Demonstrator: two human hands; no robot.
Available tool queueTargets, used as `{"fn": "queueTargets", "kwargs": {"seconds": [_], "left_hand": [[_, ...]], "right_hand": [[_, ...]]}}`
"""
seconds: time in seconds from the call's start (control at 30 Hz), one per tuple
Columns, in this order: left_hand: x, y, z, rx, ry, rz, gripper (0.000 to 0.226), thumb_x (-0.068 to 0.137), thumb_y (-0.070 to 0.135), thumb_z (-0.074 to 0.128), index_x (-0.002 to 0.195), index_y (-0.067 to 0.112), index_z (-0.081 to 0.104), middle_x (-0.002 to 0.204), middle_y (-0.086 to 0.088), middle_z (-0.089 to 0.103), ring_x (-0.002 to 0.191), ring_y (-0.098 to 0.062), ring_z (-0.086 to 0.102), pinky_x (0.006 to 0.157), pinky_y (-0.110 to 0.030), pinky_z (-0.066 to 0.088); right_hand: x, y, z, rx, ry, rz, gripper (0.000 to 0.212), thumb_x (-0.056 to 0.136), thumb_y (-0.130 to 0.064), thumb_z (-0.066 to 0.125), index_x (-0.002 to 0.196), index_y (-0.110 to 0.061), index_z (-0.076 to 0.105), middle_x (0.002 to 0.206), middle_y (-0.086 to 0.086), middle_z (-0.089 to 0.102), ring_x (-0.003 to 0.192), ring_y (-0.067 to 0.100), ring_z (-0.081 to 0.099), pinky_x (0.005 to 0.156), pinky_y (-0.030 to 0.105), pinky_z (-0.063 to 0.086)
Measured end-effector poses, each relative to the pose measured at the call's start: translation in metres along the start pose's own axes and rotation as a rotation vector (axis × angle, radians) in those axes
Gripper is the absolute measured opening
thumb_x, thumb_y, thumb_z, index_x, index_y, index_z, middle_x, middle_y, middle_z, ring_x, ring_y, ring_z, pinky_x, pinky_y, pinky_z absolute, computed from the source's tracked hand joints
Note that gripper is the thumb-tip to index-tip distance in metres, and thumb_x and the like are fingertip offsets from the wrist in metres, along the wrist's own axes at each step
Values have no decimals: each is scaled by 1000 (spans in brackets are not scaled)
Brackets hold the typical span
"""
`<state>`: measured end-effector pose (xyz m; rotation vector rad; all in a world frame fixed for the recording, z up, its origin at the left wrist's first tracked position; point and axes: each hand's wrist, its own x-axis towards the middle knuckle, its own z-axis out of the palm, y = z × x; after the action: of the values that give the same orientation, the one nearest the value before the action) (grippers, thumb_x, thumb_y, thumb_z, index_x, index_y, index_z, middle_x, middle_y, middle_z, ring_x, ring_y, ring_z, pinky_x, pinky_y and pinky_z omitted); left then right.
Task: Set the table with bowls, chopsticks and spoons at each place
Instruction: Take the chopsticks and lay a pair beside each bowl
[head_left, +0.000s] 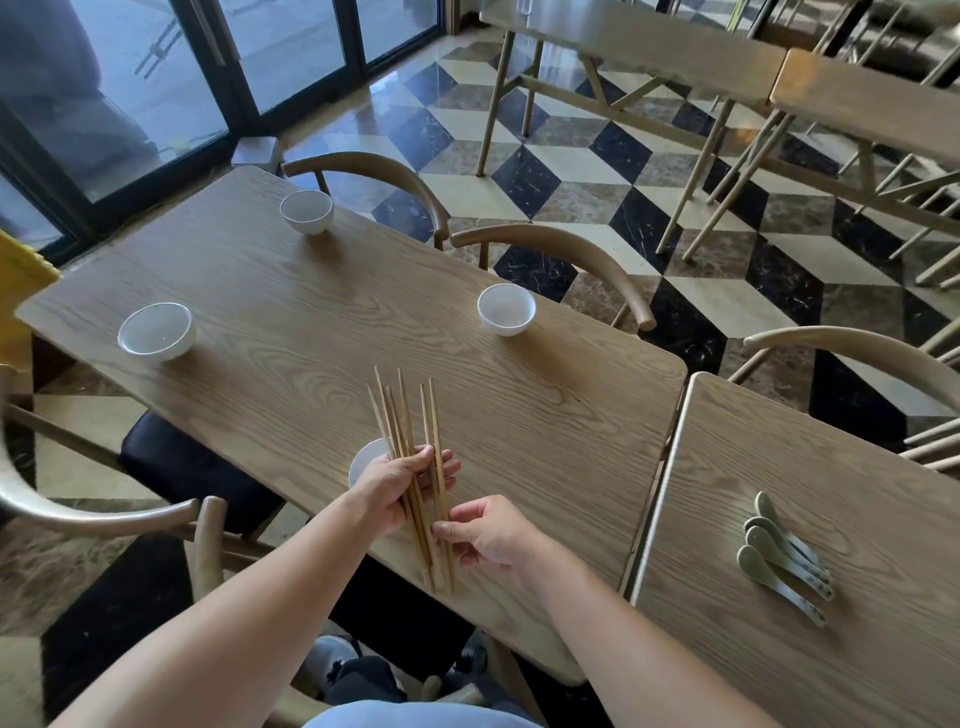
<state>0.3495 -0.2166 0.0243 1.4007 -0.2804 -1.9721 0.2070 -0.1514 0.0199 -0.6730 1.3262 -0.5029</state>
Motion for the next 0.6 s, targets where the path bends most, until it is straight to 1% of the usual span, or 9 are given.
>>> {"fn": "queueTargets", "kwargs": {"seconds": [0.07, 0.17, 0.23, 0.3, 0.33, 0.37, 0.43, 0.5, 0.6], "left_hand": [[0, -2, -2, 24, -3, 7, 2, 98, 1, 56, 99, 2, 55, 95, -21, 74, 75, -28, 77, 63, -39, 63], [-2, -3, -4, 66, -32, 6, 6, 98, 2, 56, 103, 1, 55, 93, -21, 75, 76, -30, 77, 62, -40, 63], [-4, -3, -5, 90, -49, -13, 11, 97, 3, 57, 108, -1, 56, 98, -22, 74, 77, -30, 77, 61, -39, 63], [-6, -3, -8, 128, -45, -32, 20, 98, 6, 57, 115, -5, 58, 106, -22, 72, 78, -28, 77, 62, -39, 63], [-5, -3, -10, 141, -36, -40, 22, 98, 7, 57, 116, -6, 59, 110, -22, 71, 80, -28, 77, 65, -39, 64], [-5, -3, -12, 150, -30, -48, 23, 98, 8, 58, 117, -6, 60, 113, -22, 71, 83, -28, 76, 68, -40, 64], [-7, -2, -17, 163, -19, -65, 23, 98, 8, 58, 117, -5, 61, 115, -22, 71, 89, -30, 75, 71, -40, 64], [-8, -1, -24, 152, -6, -80, 23, 98, 8, 58, 117, -5, 61, 110, -21, 73, 89, -31, 75, 70, -40, 64], [-10, 3, -39, 136, -13, -110, 19, 98, 8, 59, 113, -4, 62, 102, -19, 76, 85, -30, 76, 74, -40, 63]], "right_hand": [[1, 3, -2, -21, -16, -5, 38, 85, -11, 75, 110, 16, 63, 82, 15, 67, 58, 13, 59, 51, 20, 49], [1, 7, -4, -17, -35, 4, 31, 86, -10, 74, 107, 13, 67, 82, 12, 69, 61, 14, 63, 58, 23, 54], [2, 12, -6, 11, -19, 9, 21, 85, -11, 75, 98, 5, 71, 82, 9, 72, 67, 16, 67, 68, 30, 59], [6, 19, -9, 57, 47, 20, 14, 82, -12, 78, 90, -4, 71, 84, 10, 75, 78, 24, 70, 82, 40, 59], [8, 23, -11, 79, 90, 31, 15, 80, -12, 80, 89, -8, 68, 85, 11, 75, 80, 26, 70, 84, 42, 59], [10, 26, -13, 106, 123, 40, 17, 79, -11, 80, 88, -11, 66, 84, 12, 75, 78, 27, 70, 81, 41, 60], [14, 33, -13, 180, 160, 58, 15, 80, -5, 79, 85, -5, 64, 78, 12, 71, 69, 24, 67, 68, 34, 59], [18, 40, -12, 233, 195, 83, 15, 80, 2, 77, 87, 2, 63, 74, 12, 67, 62, 20, 65, 56, 29, 56], [27, 51, -2, 262, 239, 128, 20, 80, 7, 74, 95, 4, 61, 72, 11, 66, 59, 16, 65, 49, 27, 54]]}}
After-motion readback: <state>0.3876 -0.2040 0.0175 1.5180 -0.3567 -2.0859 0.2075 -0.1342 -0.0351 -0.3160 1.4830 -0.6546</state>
